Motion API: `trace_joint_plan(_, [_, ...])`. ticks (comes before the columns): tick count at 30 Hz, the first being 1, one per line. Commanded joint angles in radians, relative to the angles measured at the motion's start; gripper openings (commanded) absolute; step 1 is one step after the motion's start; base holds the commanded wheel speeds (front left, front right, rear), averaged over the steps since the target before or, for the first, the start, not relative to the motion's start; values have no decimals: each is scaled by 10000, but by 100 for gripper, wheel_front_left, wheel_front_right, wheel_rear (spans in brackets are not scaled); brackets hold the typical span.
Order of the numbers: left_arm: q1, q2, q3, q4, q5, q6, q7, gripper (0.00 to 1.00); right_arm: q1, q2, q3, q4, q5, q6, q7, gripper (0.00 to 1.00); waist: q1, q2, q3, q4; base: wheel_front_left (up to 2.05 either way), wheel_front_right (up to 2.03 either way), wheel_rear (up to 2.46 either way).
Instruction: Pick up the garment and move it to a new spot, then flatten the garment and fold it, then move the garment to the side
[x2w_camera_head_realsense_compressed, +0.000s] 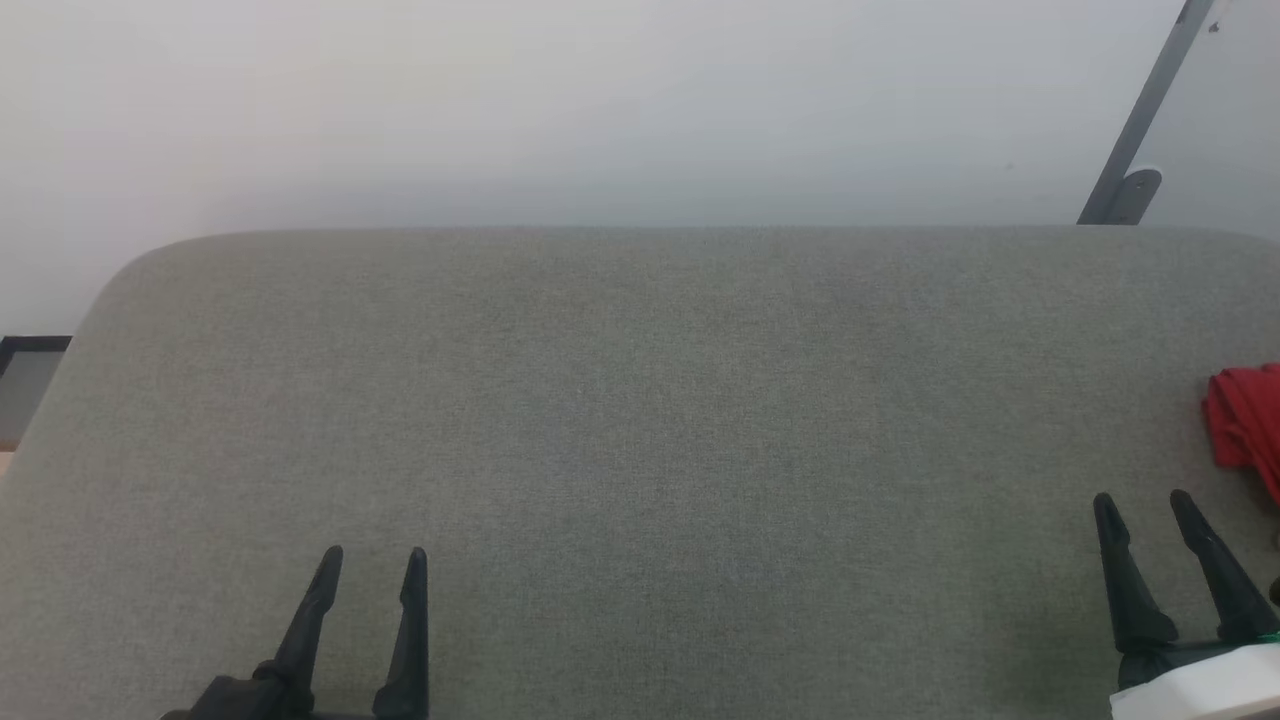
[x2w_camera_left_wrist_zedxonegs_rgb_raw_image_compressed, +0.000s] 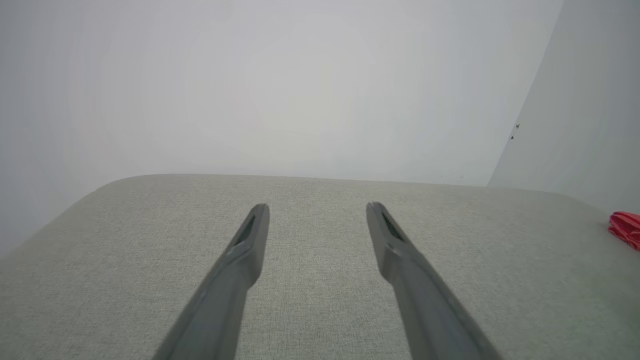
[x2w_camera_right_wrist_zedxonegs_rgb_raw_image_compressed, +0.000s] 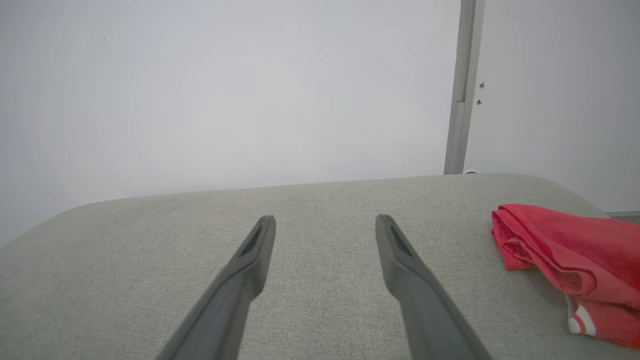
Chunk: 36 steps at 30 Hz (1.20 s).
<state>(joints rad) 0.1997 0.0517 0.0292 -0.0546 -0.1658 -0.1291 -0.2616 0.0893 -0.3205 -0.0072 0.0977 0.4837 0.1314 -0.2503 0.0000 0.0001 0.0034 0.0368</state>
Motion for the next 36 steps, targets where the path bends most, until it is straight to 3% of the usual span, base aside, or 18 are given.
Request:
trace_joint_plan(1, [-96, -22, -20, 13, -39, -16, -42, 100, 77, 54, -13, -81, 0, -16, 24, 100, 0, -1, 17, 2, 0, 0, 0])
trace_joint_plan(25, [-62, -22, -4, 217, -160, -12, -42, 100, -33, 217, 145, -214, 67, -16, -10, 100, 0, -1, 101, 121, 0, 0, 0])
trace_joint_plan(26, [6, 0, -4, 242, -154, 0, 2, 0, 38, 201, 115, -155, 25, 2, 13, 0, 0, -1, 103, 120, 0, 0, 0])
trace_joint_plan(30, [39, -7, -27, 582, -256, 3, 20, 0, 150, 432, 158, 179, 101, 2, 59, 0, 0, -1, 104, 118, 0, 0, 0])
trace_joint_plan(36, [-188, 75, -55, 708, -1542, 31, 243, 0, -27, 601, 80, 271, 1059, 1, 339, 0, 0, -1, 99, 94, 0, 0, 0])
